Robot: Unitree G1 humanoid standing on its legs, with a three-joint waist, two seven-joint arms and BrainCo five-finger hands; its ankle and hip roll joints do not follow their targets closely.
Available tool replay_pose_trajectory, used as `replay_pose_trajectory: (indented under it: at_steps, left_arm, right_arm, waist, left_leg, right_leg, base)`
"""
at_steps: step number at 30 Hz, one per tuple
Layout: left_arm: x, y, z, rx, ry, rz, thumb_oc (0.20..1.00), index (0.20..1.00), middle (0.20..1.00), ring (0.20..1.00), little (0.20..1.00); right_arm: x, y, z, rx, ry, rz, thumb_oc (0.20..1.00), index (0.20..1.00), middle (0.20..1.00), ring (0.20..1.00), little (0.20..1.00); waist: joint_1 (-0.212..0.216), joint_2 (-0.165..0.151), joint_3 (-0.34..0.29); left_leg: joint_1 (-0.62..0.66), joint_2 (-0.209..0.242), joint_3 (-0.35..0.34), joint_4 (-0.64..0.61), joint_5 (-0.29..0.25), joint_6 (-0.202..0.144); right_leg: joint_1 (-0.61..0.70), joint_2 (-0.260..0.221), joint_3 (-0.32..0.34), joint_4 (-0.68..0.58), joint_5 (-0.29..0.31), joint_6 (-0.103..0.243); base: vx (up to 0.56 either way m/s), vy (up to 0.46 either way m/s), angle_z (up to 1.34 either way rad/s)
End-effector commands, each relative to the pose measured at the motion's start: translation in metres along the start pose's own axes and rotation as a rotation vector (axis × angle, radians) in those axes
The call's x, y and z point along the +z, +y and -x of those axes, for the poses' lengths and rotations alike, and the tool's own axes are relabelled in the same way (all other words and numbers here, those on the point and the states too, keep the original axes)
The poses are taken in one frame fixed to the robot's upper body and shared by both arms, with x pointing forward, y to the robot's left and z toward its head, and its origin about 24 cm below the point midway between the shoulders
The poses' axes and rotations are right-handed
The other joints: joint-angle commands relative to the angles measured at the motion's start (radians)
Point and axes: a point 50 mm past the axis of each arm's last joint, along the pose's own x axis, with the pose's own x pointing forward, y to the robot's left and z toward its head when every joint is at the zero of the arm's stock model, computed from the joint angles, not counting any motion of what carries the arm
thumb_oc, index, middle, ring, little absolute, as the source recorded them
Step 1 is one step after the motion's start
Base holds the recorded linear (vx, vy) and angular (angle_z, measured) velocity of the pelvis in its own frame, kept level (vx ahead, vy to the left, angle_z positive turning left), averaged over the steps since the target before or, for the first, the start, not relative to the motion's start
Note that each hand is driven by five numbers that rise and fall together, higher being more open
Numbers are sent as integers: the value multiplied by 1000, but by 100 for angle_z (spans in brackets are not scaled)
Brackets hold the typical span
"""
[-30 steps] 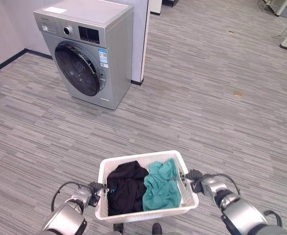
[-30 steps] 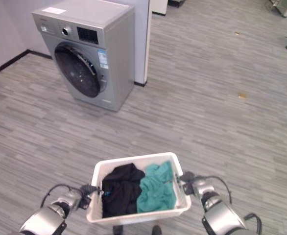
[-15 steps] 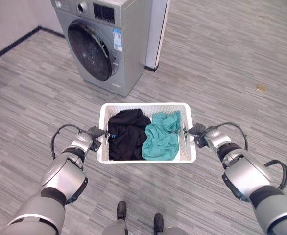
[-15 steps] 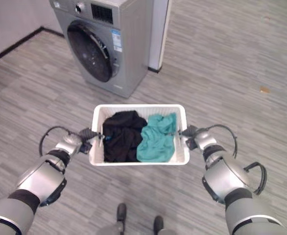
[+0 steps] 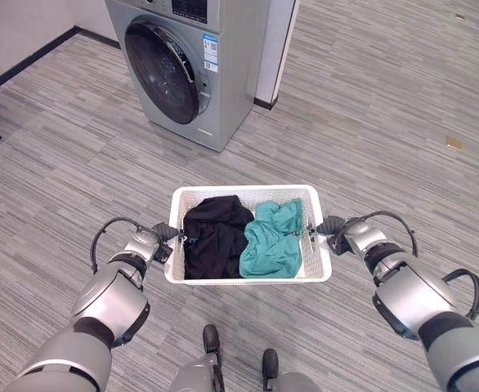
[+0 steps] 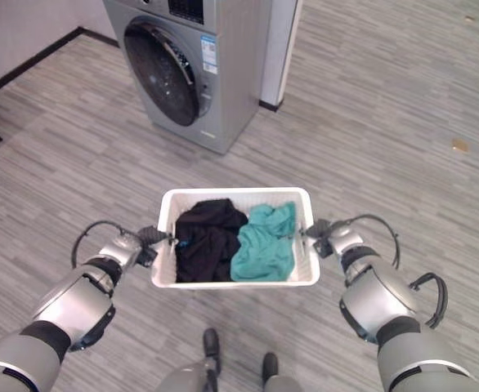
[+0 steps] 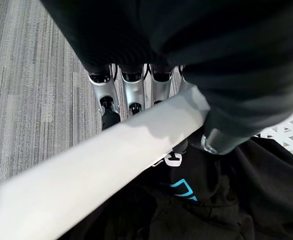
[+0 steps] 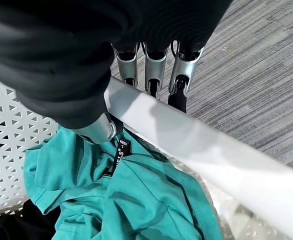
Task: Grab the laundry basket,head to the washer,open it,put in the laundry and shut it.
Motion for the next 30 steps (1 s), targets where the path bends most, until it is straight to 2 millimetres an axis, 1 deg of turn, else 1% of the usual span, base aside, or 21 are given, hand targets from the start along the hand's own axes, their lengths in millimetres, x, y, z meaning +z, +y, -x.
replay_pose_trajectory:
  at_steps: [1, 5, 6, 8, 9, 10, 11, 12, 14, 15, 17, 19, 21, 22, 23, 24, 26, 27, 28, 29, 30]
  left_arm:
    - [54, 4, 6, -37, -176, 4, 200, 200, 200, 200, 200]
    - [51, 9, 7, -27, -156, -18, 200, 200, 200, 200, 200]
    - [48, 13, 7, -17, -145, -12, 200, 200, 200, 200, 200]
    - [46, 13, 7, -17, -141, -13, 200, 200, 200, 200, 200]
    - [46, 15, 7, -15, -136, -36, 200, 200, 200, 200, 200]
    - [46, 15, 7, -15, -136, -36, 200, 200, 200, 200, 200]
    - [50, 14, 8, -25, -137, -64, 200, 200, 200, 200, 200]
    - [56, 15, 9, -12, -142, -97, 200, 200, 200, 200, 200]
    - [59, 17, 10, 0, -146, -101, 200, 200, 200, 200, 200]
    - [64, 18, 11, 8, -159, -105, 200, 200, 200, 200, 200]
    - [69, 17, 12, -1, -177, -105, 200, 200, 200, 200, 200]
    - [70, 13, 11, -17, -188, -107, 200, 200, 200, 200, 200]
    - [71, 11, 11, -22, -193, -108, 200, 200, 200, 200, 200]
    - [72, 7, 10, -35, -198, -111, 200, 200, 200, 200, 200]
    - [72, 7, 10, -35, -198, -111, 200, 200, 200, 200, 200]
    - [67, -4, 7, -70, -194, -92, 200, 200, 200, 200, 200]
    - [53, -15, 4, -101, -166, -72, 200, 200, 200, 200, 200]
    - [48, -20, 2, -119, -155, -67, 200, 200, 200, 200, 200]
    - [40, -26, 0, -136, -136, -41, 200, 200, 200, 200, 200]
    - [26, -31, -1, -153, -98, -24, 200, 200, 200, 200, 200]
    - [21, -33, -2, -160, -81, -33, 200, 200, 200, 200, 200]
  right_arm:
    - [21, -12, 6, 19, -89, -104, 200, 200, 200, 200, 200]
    - [23, -8, 5, 27, -96, -114, 200, 200, 200, 200, 200]
    - [23, -6, 5, 38, -98, -117, 200, 200, 200, 200, 200]
    - [24, -4, 4, 41, -98, -115, 200, 200, 200, 200, 200]
    - [22, -6, 5, 43, -101, -132, 200, 200, 200, 200, 200]
    - [22, -6, 5, 43, -101, -132, 200, 200, 200, 200, 200]
    - [20, -8, 5, 40, -105, -160, 200, 200, 200, 200, 200]
    - [20, -7, 4, 37, -107, -178, 200, 200, 200, 200, 200]
    - [20, -6, 4, 34, -111, -194, 200, 200, 200, 200, 200]
    - [19, -5, 4, 32, -113, -211, 200, 200, 200, 200, 200]
    - [19, -8, 4, 28, -125, -238, 200, 200, 200, 200, 200]
    - [11, -11, 4, 23, -113, -256, 200, 200, 200, 200, 200]
    - [7, -12, 4, 24, -105, -263, 200, 200, 200, 200, 200]
    - [3, -14, 5, 19, -96, -260, 200, 200, 200, 200, 200]
    - [3, -14, 5, 19, -96, -260, 200, 200, 200, 200, 200]
    - [-12, -13, 3, 24, -60, -262, 200, 200, 200, 200, 200]
    - [-26, -10, 2, 33, -23, -260, 200, 200, 200, 200, 200]
    - [-31, -10, 2, 36, -6, -256, 200, 200, 200, 200, 200]
    - [-40, -16, 4, 20, 13, -263, 200, 200, 200, 200, 200]
    - [-48, -24, 7, -3, 37, -252, 200, 200, 200, 200, 200]
    - [-51, -26, 8, -8, 41, -250, 200, 200, 200, 200, 200]
  waist:
    - [32, 29, -62]
    - [36, 35, -66]
    - [37, 42, -59]
    - [40, 48, -57]
    - [23, 63, -52]
    - [24, 63, -55]
    - [8, 77, -51]
    - [7, 81, -47]
    - [6, 86, -41]
    - [-2, 91, -35]
    - [-22, 95, -21]
    - [-52, 95, -9]
    - [-62, 94, -6]
    - [-77, 93, -3]
    - [-77, 93, -3]
    - [-104, 89, -8]
    - [-120, 92, -29]
    - [-127, 92, -48]
    - [-140, 97, -72]
    - [-154, 106, -81]
    - [-154, 97, -87]
  left_leg:
    - [7, 11, 3, 81, -92, -57]
    - [35, -14, -13, 80, -109, -36]
    - [51, -24, -24, 78, -114, -25]
    - [55, -26, -27, 80, -117, -22]
    - [67, -37, -54, 89, -123, -13]
    - [64, -35, -53, 88, -122, -14]
    - [84, -42, -69, 87, -126, -11]
    - [93, -46, -66, 88, -132, -13]
    - [103, -49, -68, 86, -137, -13]
    - [117, -51, -76, 78, -141, -14]
    - [142, -62, -100, 75, -149, -16]
    - [193, -75, -125, 79, -178, -22]
    - [217, -81, -135, 85, -194, -24]
    - [242, -87, -151, 99, -216, -26]
    - [242, -87, -151, 99, -216, -26]
    - [316, -94, -188, 109, -262, -33]
    - [373, -78, -211, 108, -276, -48]
    - [393, -68, -215, 111, -275, -59]
    - [393, -45, -230, 181, -233, -88]
    - [362, -5, -228, 329, -125, -142]
    - [317, 1, -220, 440, -52, -168]
  right_leg:
    - [-76, -108, 71, 100, 71, 92]
    - [-88, -128, 90, 172, 98, 99]
    - [-107, -133, 109, 217, 122, 92]
    - [-113, -128, 115, 241, 114, 89]
    - [-131, -65, 195, 311, 62, 73]
    - [-133, -63, 196, 310, 65, 72]
    - [-160, 2, 231, 326, 0, 56]
    - [-176, 12, 203, 321, -8, 45]
    - [-195, 19, 176, 319, -8, 41]
    - [-227, 38, 165, 314, -4, 39]
    - [-301, 77, 181, 309, 23, 44]
    - [-342, 96, 188, 271, 61, 53]
    - [-352, 95, 181, 248, 78, 56]
    - [-369, 90, 174, 214, 98, 60]
    - [-369, 90, 174, 214, 98, 60]
    - [-401, 71, 151, 142, 143, 70]
    - [-406, 52, 117, 118, 178, 74]
    - [-391, 54, 121, 115, 183, 67]
    - [-358, 81, 157, 123, 183, 43]
    - [-311, 117, 169, 137, 159, 10]
    - [-281, 115, 164, 131, 143, -7]
  base:
    - [91, 190, 3]
    - [59, 157, 12]
    - [54, 166, 11]
    - [65, 149, 8]
    - [74, 145, 14]
    - [139, 185, 30]
    - [116, 115, 33]
    - [120, 115, 24]
    - [65, 24, 25]
    - [111, 22, 34]
    - [177, 7, 25]
    - [297, -18, 20]
    - [236, -35, 52]
    - [138, -28, 62]
    - [520, -142, 34]
    - [655, -228, 33]
    - [632, -255, 45]
    - [509, -294, 29]
    - [646, -411, 42]
    - [609, -438, 47]
    - [445, -388, 51]
